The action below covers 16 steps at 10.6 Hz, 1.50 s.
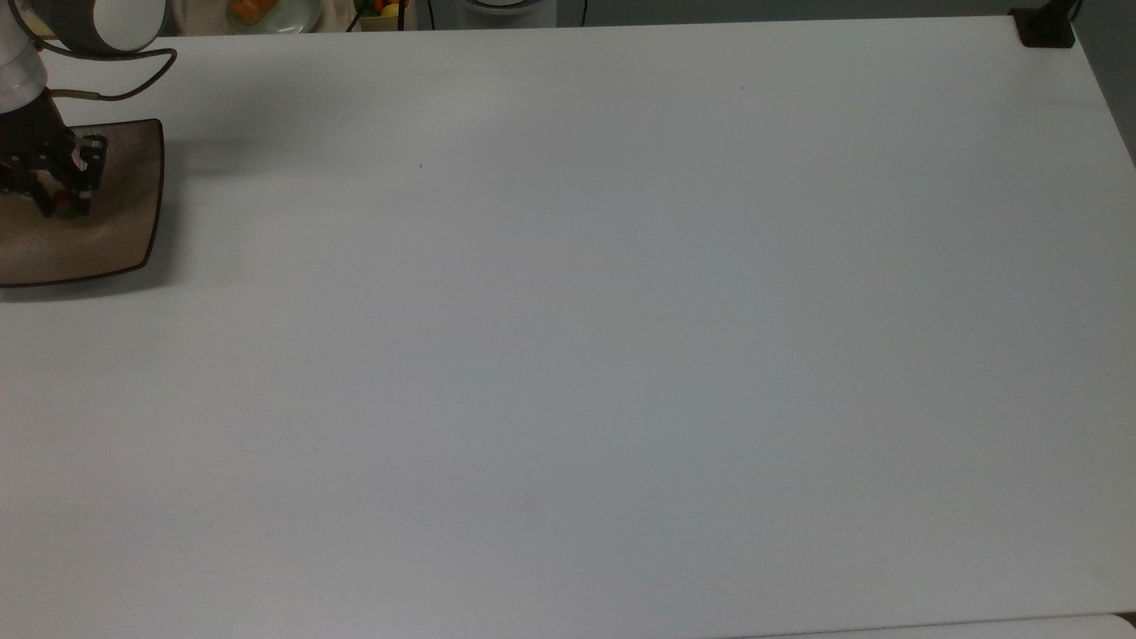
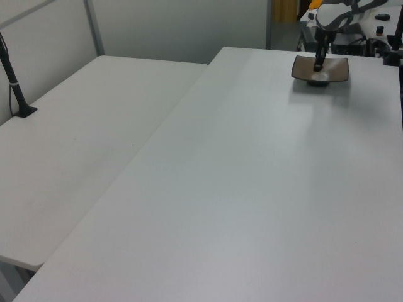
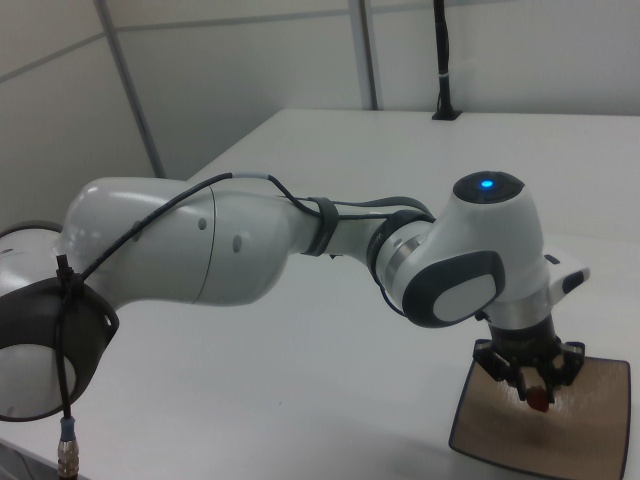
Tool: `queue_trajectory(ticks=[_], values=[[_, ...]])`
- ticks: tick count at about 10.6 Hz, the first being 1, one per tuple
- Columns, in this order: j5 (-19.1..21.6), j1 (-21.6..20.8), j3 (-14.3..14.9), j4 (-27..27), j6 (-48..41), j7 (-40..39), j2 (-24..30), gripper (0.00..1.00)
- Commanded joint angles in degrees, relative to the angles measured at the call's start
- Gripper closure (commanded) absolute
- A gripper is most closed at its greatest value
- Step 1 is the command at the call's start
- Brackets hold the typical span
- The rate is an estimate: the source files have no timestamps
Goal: Strawberries on a ceramic plate
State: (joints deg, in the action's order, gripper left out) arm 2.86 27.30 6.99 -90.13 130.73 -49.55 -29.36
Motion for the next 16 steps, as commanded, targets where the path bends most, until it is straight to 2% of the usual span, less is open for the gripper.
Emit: queue_trajectory(ticks=[1,2,6,8,9,12,16], values=[[-0.6,-0.1,0.0,-1.1,2.1,-0.3,0.2,0.15],[-0.5,-0.1,0.0,-1.1,2.1,0.1,0.4,0.00],[-0.3,-1.2,0.0,-1.8,0.1,1.4,5.2,0.00],[0.2,-2.7,0.0,-1.9,-8.2,4.9,11.3,0.00],[0.2,-3.9,0.0,-1.7,-12.7,9.3,14.6,0.00],[0.3,-9.0,0.0,-1.7,-24.4,21.5,23.4,0.00],[0.3,-20.2,0.0,-2.1,-37.9,32.6,31.4,0.00]])
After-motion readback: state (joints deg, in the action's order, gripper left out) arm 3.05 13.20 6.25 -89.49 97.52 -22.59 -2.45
